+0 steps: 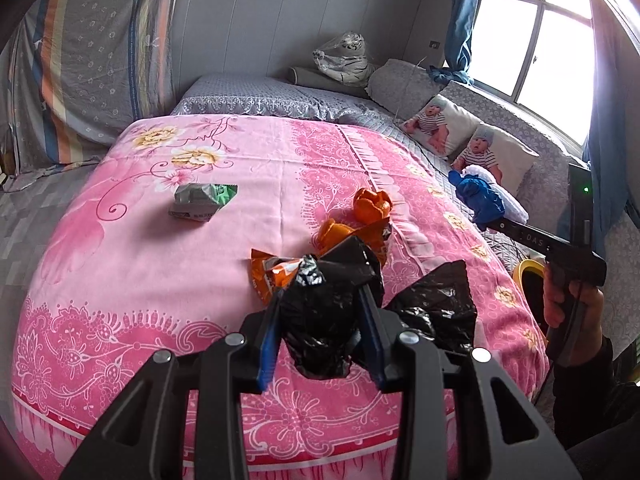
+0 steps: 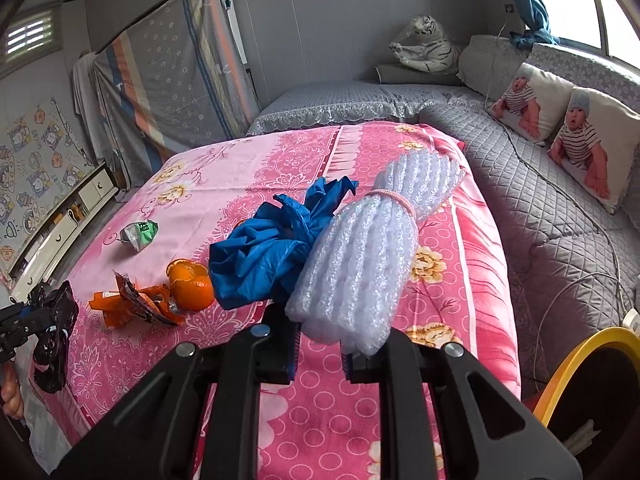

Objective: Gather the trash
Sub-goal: 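Carry the black bags and white foam net bundle over the yellow-rimmed bin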

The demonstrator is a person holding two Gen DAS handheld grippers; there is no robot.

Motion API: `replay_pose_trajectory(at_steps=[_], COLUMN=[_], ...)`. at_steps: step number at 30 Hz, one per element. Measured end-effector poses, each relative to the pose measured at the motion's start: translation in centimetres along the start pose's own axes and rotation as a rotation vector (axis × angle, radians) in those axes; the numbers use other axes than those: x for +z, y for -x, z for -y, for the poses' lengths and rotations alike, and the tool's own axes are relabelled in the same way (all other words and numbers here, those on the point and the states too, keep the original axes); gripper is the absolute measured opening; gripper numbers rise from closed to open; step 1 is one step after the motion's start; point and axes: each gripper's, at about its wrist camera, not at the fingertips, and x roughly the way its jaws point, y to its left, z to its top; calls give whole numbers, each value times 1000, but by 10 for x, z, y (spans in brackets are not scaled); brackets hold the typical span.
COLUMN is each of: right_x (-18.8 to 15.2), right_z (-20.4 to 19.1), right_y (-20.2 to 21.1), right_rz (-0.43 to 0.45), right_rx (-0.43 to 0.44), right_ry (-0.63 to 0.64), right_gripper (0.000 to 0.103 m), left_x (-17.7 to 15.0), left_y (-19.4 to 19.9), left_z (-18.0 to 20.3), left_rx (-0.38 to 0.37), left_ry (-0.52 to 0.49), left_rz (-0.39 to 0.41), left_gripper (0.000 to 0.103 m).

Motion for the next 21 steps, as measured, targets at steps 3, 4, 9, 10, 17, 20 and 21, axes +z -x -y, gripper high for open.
replay_pose_trajectory(at_steps=[3,4,9,10,17,20,21], right_x=[2,3,6,6,9,8,7], right_z=[10,14,32,36,63,74,79], right_y=[11,14,37,42,81,99,106], right_rz=[24,31,74,82,140,166,173], right_rx=[-14,-18,-56,-65,-136,-171,-182], right_ry=[-16,-22,-46,-50,-74,-85,-90], right_gripper=[15,15,15,15,15,15,15], left_x=[12,16,35,38,61,71,74], left_y=[-3,-4,-9,-9,-14,-16,-16], left_z=[14,19,47,53,100,124,133], left_rx=[-15,-22,-57,-62,-117,-138,-131], left_ry=[-31,-44,-93,-105,-173,-204,-221], left_rz=[14,21,49,56,90,109,119], left_gripper=[33,33,33,33,33,33,33])
